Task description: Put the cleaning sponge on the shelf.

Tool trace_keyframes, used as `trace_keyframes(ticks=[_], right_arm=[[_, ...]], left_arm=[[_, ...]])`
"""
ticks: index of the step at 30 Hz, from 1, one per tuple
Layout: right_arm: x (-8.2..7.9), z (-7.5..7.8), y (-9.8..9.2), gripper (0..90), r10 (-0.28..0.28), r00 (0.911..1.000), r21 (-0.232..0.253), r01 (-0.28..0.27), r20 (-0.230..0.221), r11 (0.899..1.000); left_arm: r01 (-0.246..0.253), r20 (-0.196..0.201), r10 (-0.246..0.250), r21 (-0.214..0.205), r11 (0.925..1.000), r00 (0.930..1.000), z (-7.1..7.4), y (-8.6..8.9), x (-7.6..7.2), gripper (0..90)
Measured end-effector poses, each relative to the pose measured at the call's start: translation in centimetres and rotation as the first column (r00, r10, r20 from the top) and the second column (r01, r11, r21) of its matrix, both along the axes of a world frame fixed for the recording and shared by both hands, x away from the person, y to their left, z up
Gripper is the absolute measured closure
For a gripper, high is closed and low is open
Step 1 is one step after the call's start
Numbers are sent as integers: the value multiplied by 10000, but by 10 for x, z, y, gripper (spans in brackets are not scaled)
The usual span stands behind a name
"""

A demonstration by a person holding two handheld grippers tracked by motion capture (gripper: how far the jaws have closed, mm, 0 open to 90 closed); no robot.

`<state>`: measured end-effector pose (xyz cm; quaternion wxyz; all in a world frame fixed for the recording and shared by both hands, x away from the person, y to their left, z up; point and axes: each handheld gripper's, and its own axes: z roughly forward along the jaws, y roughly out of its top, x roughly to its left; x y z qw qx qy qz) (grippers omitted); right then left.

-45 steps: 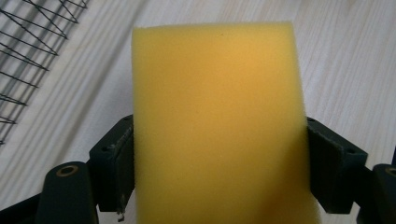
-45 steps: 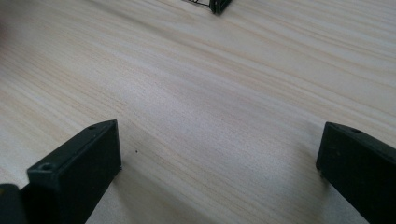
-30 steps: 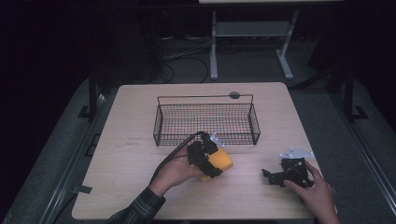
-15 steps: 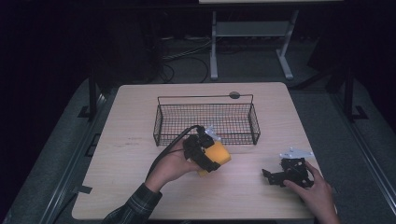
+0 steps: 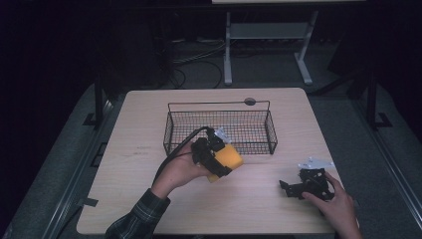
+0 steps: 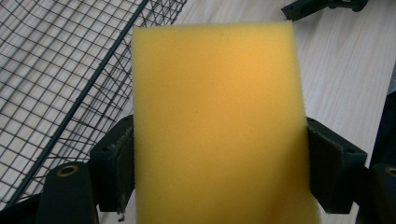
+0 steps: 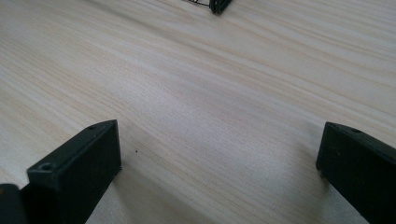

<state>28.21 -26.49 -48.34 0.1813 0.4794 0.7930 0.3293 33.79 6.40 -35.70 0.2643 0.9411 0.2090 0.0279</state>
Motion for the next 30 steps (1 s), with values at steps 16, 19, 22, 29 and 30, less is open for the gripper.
trace_keyframes(ticks=[16,19,22,29,30], right_arm=[[0,0,0,0,3,10000,10,-3,-10,10000],[0,0,0,0,10,10000,9,-10,-1,10000],[0,0,0,0,1,10000,15,-1,-14,10000],[0,0,0,0,4,10000,11,-4,-6,10000],[0,0,0,0,9,10000,3,-9,4,10000]], left_arm=[[-349,279,348,18,9994,9990,12,16,15,222],[-351,360,349,47,9994,9987,15,19,17,222],[-435,406,430,95,9990,9982,16,22,20,222],[-667,515,663,61,9978,9965,20,27,27,222],[-690,519,686,55,9976,9963,20,27,29,222]])
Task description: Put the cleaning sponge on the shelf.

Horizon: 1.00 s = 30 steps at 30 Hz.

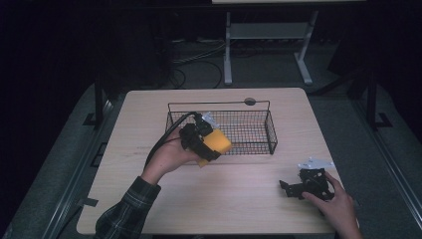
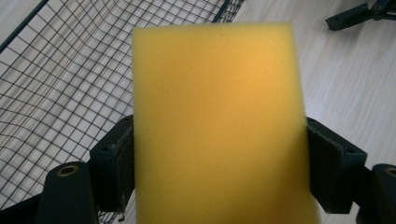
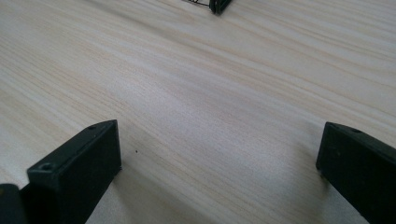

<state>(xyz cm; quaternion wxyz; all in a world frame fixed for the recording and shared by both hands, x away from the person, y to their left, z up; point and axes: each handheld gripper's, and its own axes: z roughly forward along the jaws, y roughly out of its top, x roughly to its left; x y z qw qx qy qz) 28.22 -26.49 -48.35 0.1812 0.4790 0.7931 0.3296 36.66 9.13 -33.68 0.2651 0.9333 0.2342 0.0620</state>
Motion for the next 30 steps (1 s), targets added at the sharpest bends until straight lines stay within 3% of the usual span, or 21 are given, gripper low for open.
trace_keyframes(ticks=[8,30], right_arm=[[0,0,0,0,-12,10000,16,12,-17,10000],[0,0,0,0,-10,10000,-1,10,-7,10000]], left_arm=[[-114,-86,114,34,9999,9999,0,7,9,222],[-553,212,549,181,9983,9983,10,20,34,222]])
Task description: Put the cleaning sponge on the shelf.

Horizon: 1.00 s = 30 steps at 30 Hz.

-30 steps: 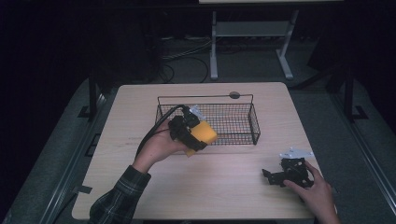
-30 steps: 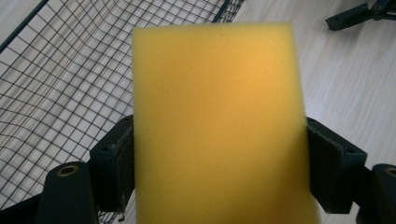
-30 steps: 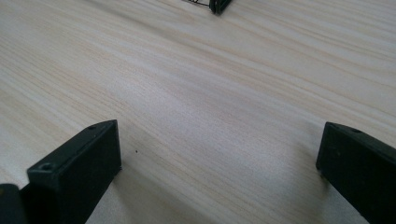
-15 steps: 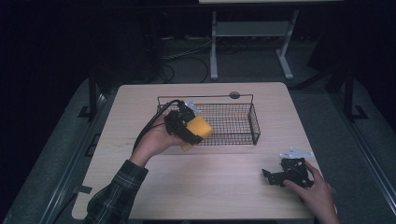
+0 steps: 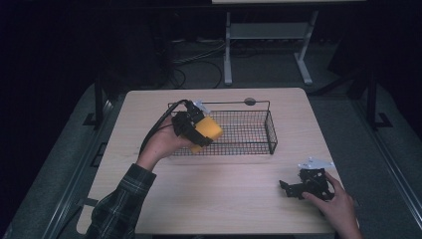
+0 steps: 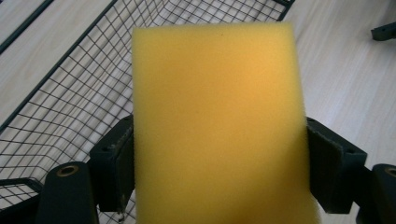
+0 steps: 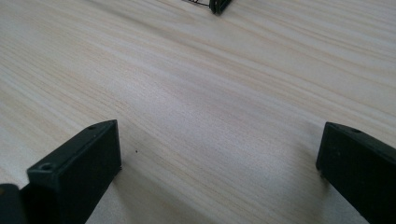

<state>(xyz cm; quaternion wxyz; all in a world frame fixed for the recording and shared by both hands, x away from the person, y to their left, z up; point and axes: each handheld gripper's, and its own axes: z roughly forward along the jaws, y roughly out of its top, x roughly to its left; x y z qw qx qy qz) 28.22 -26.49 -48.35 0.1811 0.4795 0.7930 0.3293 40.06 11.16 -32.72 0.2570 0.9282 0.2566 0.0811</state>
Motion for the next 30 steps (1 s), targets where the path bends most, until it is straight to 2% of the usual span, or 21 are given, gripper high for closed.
trace_keyframes(ticks=[6,16,24,30], right_arm=[[0,0,0,0,-6,10000,-15,6,9,10000],[0,0,0,0,0,10000,-8,0,1,10000],[0,0,0,0,4,10000,-8,-4,7,10000],[0,0,0,0,1,10000,-5,-1,3,10000]], left_arm=[[-168,101,167,33,9999,9998,1,5,7,222],[-520,7,520,27,9986,9986,-6,15,22,222],[-922,39,922,-51,9957,9957,-10,24,33,222],[-1245,43,1245,69,9922,9922,-16,31,42,222]])
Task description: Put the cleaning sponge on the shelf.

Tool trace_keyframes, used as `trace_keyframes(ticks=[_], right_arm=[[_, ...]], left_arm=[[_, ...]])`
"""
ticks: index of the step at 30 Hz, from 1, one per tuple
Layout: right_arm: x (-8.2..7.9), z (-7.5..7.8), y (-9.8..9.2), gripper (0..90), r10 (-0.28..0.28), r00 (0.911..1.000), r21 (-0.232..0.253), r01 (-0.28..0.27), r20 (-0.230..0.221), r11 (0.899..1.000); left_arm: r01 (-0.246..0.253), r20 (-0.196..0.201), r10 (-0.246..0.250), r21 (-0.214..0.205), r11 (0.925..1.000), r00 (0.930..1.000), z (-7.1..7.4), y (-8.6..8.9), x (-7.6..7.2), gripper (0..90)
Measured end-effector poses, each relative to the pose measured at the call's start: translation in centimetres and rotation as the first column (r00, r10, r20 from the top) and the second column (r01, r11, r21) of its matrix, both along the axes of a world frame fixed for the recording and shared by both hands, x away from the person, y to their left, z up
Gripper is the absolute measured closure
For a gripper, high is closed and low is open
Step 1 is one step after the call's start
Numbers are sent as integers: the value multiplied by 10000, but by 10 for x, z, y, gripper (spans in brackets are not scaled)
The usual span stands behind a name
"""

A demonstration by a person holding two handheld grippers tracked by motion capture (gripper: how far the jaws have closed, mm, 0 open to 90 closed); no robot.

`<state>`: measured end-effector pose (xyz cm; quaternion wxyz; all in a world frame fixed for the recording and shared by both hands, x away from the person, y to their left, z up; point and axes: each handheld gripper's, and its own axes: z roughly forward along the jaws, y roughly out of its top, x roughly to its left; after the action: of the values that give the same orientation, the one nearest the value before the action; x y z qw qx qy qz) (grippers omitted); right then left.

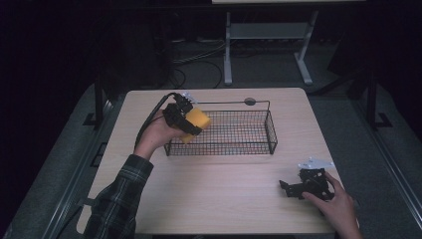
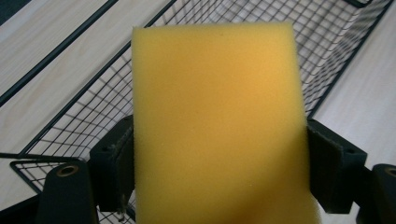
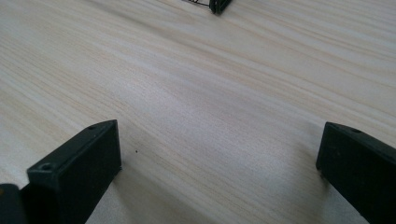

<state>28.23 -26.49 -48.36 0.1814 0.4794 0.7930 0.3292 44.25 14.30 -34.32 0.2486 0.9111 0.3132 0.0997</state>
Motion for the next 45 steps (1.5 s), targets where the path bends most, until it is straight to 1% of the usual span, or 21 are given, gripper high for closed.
trace_keyframes(ticks=[5,9,10,17,21,27,32,35,41,44,45], right_arm=[[0,0,0,0,-1,10000,-1,1,-2,10000],[0,0,0,0,1,10000,-4,-1,-2,10000],[0,0,0,0,3,10000,-5,-3,-1,10000],[0,0,0,0,10,10000,-12,-10,2,10000],[0,0,0,0,12,10000,-14,-12,2,10000],[0,0,0,0,11,10000,-12,-11,2,10000],[0,0,0,0,7,10000,-10,-7,0,10000],[0,0,0,0,8,10000,-6,-8,-1,10000],[0,0,0,0,2,10000,-2,-2,-1,10000],[0,0,0,0,1,10000,-1,-1,-3,10000],[0,0,0,0,-2,10000,3,2,-3,10000]], left_arm=[[-286,-12,286,-25,9996,9996,-4,5,7,222],[-401,-57,401,44,9992,9992,-8,8,12,222],[-517,-35,517,36,9987,9987,-10,8,13,222],[-745,-50,745,30,9972,9972,-17,10,20,221],[-753,-92,754,174,9970,9971,-21,11,23,221],[-868,-167,870,148,9961,9961,-26,12,27,221],[-857,-241,862,225,9961,9960,-32,11,30,220],[-878,-210,882,205,9959,9959,-35,11,31,220],[-957,-422,968,267,9951,9944,-47,15,33,220],[-986,-538,997,230,9949,9936,-52,17,34,220],[-995,-514,1007,254,9947,9936,-53,18,34,220]])
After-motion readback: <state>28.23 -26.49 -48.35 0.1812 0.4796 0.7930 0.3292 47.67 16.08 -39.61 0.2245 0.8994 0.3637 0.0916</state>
